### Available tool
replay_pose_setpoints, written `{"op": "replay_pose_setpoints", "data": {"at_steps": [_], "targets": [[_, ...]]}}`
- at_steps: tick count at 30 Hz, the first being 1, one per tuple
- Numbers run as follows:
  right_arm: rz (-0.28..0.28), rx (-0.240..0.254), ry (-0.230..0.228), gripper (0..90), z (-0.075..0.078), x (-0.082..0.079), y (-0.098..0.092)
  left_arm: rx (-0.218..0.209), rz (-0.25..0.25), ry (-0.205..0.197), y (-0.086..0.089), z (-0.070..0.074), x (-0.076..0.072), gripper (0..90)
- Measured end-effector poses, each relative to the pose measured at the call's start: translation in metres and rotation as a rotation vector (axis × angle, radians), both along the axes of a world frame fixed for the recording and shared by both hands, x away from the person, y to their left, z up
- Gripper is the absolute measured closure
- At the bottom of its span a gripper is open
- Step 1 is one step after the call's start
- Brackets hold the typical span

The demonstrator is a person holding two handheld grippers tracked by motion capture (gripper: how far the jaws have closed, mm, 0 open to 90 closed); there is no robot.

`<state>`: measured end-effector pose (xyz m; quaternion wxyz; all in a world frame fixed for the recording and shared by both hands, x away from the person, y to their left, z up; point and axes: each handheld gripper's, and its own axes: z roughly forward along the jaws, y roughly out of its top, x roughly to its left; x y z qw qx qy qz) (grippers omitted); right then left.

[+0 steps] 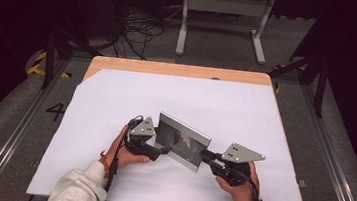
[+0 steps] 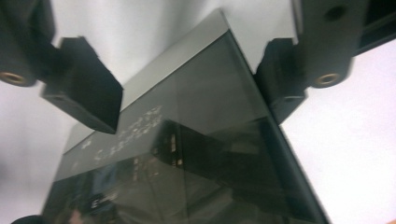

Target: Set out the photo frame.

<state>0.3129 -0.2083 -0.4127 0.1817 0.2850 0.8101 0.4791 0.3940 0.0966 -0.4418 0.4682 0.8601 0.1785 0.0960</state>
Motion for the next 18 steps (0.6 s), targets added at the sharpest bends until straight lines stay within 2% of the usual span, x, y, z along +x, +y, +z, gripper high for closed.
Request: {"op": "replay_pose_setpoints", "data": {"at_steps": [1, 8, 18], "targets": [[0.002, 0.001, -0.002, 81.0, 0.0, 0.0, 0.0, 0.001, 0.011, -0.003, 0.001, 0.0, 0.001, 41.4], [-0.012, 0.001, -0.003, 80.7, -0.001, 0.004, 0.0, 0.015, 0.016, 0.007, 0.009, 0.002, -0.001, 50.3], [-0.039, 0.002, -0.012, 79.6, -0.002, 0.012, 0.0, 0.047, 0.032, -0.004, 0.012, 0.004, -0.007, 56.8]]}}
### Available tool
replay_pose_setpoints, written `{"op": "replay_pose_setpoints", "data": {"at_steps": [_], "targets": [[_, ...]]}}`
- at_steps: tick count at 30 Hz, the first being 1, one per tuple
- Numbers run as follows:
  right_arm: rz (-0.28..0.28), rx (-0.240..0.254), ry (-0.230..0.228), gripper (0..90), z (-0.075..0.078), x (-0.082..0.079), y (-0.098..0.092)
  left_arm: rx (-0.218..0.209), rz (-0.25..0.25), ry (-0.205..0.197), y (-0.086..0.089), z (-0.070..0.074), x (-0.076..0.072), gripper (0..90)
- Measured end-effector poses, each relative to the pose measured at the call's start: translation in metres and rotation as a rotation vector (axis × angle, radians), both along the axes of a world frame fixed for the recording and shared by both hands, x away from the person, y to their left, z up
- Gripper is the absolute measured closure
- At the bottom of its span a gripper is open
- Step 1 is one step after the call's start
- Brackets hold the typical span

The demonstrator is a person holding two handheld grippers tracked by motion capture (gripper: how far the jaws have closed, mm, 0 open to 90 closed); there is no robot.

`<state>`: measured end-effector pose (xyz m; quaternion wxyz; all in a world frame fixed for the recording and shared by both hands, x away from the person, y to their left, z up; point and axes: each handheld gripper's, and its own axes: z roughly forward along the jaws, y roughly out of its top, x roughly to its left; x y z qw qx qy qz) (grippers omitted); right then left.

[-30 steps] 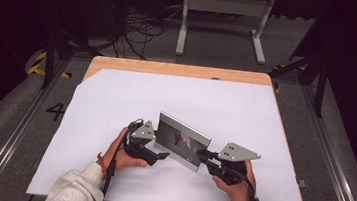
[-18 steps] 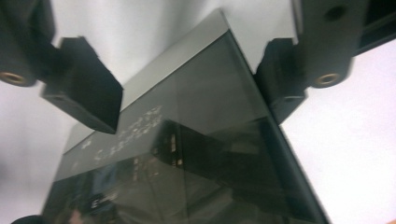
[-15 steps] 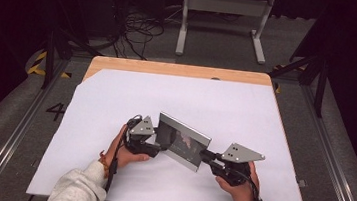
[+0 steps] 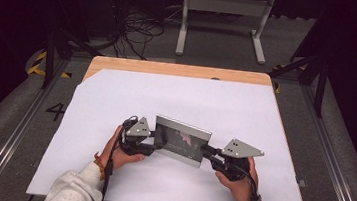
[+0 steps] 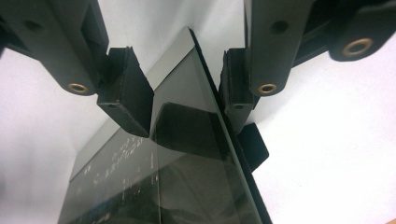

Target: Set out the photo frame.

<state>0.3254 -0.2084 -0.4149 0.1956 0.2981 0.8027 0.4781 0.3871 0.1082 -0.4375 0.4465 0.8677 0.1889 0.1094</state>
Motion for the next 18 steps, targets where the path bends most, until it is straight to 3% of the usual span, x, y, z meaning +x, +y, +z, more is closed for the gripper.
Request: {"op": "replay_pose_setpoints", "data": {"at_steps": [18], "targets": [[-0.026, -0.018, -0.026, 76.9, -0.0017, 0.0058, 0.0007, 0.032, -0.003, -0.015, -0.001, -0.0011, -0.0075, 57.5]]}}
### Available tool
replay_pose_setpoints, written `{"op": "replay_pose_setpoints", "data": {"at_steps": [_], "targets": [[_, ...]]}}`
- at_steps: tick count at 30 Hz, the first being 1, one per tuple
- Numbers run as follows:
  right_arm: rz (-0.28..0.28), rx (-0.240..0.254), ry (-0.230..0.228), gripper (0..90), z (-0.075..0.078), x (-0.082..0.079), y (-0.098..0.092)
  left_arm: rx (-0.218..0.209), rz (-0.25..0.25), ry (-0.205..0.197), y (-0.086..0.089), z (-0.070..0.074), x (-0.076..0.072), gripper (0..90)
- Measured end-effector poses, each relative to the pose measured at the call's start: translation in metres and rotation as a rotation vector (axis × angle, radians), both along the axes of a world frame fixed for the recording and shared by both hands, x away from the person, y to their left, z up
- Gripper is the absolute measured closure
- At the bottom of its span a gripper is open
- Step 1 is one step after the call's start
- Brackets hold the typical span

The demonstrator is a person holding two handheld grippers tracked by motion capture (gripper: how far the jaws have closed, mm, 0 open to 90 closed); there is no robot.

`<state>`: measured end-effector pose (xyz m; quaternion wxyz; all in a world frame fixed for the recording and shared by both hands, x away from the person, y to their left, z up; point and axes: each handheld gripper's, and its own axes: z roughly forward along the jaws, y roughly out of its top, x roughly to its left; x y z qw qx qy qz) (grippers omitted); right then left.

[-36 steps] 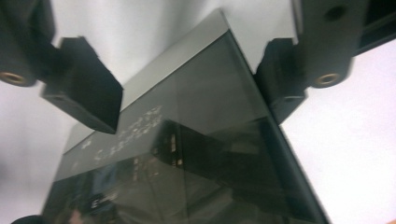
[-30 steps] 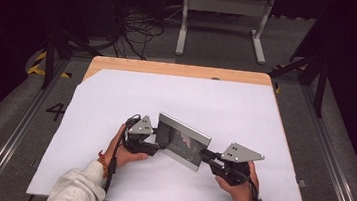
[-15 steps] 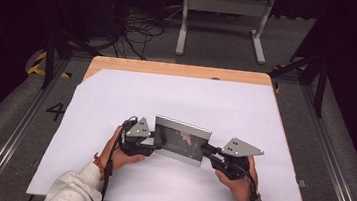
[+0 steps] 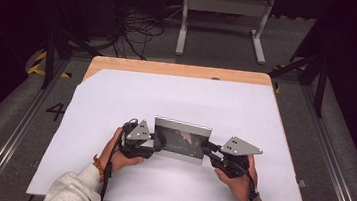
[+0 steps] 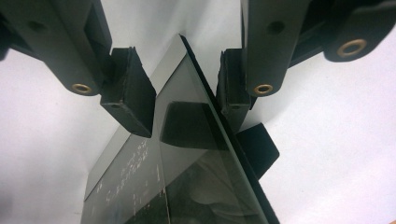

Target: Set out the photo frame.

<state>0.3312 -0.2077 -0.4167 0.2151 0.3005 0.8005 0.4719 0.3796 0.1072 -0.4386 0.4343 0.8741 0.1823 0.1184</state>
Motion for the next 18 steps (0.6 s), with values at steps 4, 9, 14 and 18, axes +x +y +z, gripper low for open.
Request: {"op": "replay_pose_setpoints", "data": {"at_steps": [4, 9, 14, 18], "targets": [[0.012, -0.021, 0.037, 79.2, -0.0086, -0.0003, -0.0028, 0.013, 0.001, -0.008, -0.0023, -0.0009, -0.0001, 53.8], [0.008, -0.034, 0.032, 80.2, -0.0092, -0.0017, -0.0023, 0.011, 0.0, -0.004, 0.0003, -0.0013, 0.0014, 61.0], [0.001, -0.03, 0.036, 79.9, -0.0095, -0.0002, -0.0023, 0.014, -0.002, 0.001, 0.0009, -0.001, 0.0008, 62.4], [-0.013, -0.025, 0.037, 79.5, -0.0101, 0.0027, -0.001, 0.023, 0.015, 0.0, 0.0013, -0.0004, -0.0019, 63.9]]}}
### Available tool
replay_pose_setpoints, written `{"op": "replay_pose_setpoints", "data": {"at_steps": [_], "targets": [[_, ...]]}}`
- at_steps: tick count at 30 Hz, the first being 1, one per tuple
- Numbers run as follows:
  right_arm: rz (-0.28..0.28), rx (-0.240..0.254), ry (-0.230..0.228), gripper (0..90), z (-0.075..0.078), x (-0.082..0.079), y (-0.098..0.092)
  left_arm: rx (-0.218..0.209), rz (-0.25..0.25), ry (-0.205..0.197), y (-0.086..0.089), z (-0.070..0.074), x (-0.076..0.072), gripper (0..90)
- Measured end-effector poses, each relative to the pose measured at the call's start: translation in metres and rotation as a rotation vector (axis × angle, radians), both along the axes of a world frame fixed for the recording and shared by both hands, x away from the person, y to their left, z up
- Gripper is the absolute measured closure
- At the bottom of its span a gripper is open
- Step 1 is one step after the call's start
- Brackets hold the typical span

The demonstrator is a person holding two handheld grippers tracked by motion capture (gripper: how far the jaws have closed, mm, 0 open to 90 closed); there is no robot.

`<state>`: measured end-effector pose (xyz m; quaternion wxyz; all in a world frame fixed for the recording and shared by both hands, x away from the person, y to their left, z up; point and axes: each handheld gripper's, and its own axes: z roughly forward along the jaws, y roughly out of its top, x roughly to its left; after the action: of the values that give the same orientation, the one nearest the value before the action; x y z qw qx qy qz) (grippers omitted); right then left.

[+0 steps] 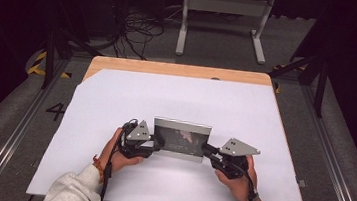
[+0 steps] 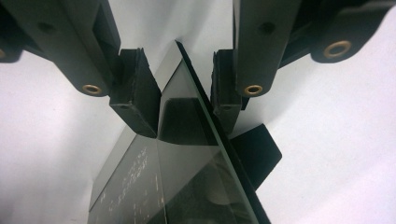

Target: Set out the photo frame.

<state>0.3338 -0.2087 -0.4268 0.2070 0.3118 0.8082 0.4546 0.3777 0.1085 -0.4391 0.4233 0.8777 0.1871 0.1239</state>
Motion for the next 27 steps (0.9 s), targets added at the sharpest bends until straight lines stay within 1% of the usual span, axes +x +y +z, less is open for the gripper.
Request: {"op": "replay_pose_setpoints", "data": {"at_steps": [6, 7, 12, 27], "targets": [[-0.005, -0.005, 0.001, 79.4, -0.0007, 0.0018, 0.0015, 0.007, 0.021, -0.01, 0.001, -0.001, -0.0045, 65.3], [-0.006, -0.005, 0.002, 79.3, -0.0009, 0.002, 0.0016, 0.019, 0.029, -0.012, 0.0012, -0.0015, -0.006, 65.5], [-0.005, -0.007, 0.001, 79.0, -0.0016, 0.0021, 0.0016, 0.032, 0.032, -0.011, 0.0025, -0.0038, -0.0077, 67.2], [-0.006, -0.017, -0.002, 77.3, -0.0029, 0.0058, 0.0044, 0.026, 0.039, -0.001, 0.004, -0.0056, -0.0091, 69.1]]}}
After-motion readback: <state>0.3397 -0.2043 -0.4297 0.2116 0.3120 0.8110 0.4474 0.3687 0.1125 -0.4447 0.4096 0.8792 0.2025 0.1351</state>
